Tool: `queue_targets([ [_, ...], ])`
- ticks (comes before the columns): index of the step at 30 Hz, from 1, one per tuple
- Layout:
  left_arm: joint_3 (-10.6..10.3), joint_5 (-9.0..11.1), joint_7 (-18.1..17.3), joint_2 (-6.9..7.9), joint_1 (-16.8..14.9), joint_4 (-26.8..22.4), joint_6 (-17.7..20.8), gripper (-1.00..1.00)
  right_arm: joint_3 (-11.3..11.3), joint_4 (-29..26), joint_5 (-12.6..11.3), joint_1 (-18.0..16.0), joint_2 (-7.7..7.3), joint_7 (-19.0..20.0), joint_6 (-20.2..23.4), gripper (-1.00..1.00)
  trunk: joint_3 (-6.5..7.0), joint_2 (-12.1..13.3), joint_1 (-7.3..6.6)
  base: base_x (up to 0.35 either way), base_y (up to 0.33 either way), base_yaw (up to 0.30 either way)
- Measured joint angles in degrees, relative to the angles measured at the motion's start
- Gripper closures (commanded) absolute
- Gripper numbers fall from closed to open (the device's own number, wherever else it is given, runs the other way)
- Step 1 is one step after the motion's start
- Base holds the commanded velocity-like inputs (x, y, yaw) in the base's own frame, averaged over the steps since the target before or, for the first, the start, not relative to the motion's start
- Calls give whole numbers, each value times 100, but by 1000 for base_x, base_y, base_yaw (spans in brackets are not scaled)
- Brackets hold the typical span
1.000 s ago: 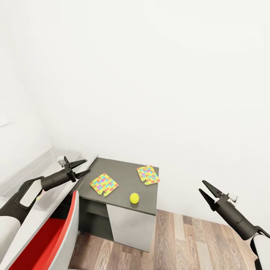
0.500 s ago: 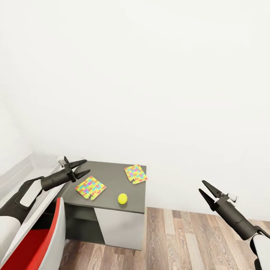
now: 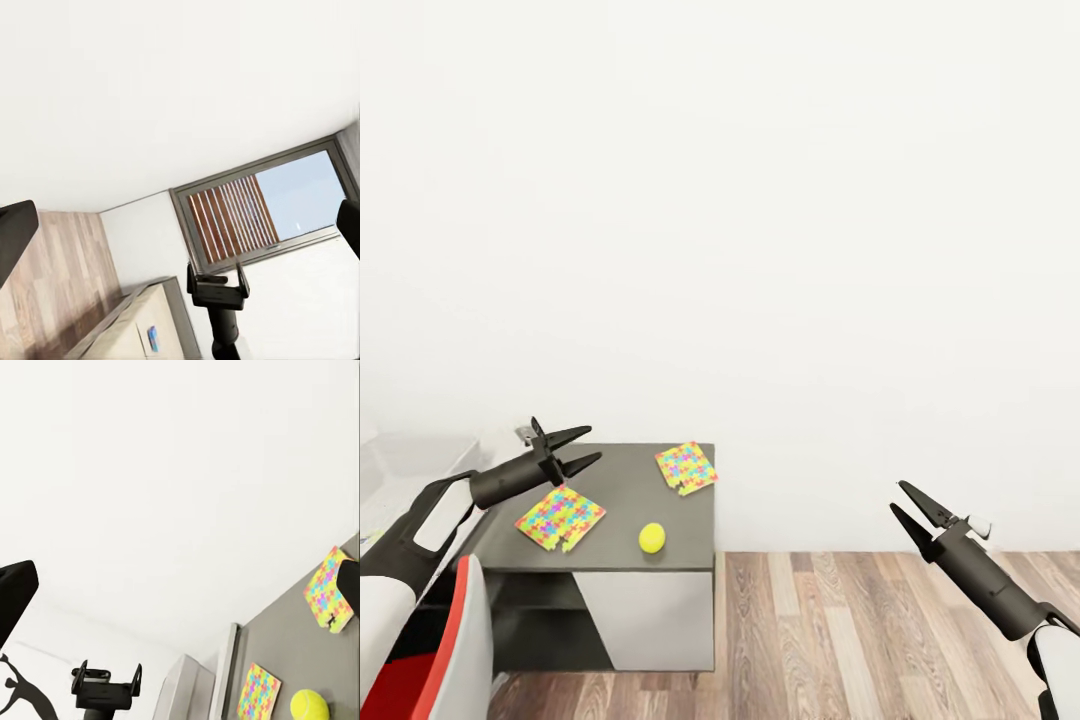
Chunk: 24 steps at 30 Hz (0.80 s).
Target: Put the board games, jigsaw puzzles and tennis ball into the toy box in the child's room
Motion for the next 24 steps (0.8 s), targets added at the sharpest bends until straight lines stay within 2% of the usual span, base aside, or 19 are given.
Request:
queue_targets([
  [24, 0, -8, 27, -10, 1, 0, -1, -100, 12, 0, 34, 0, 8, -7, 0, -100, 92, 0, 0, 0, 0, -268],
])
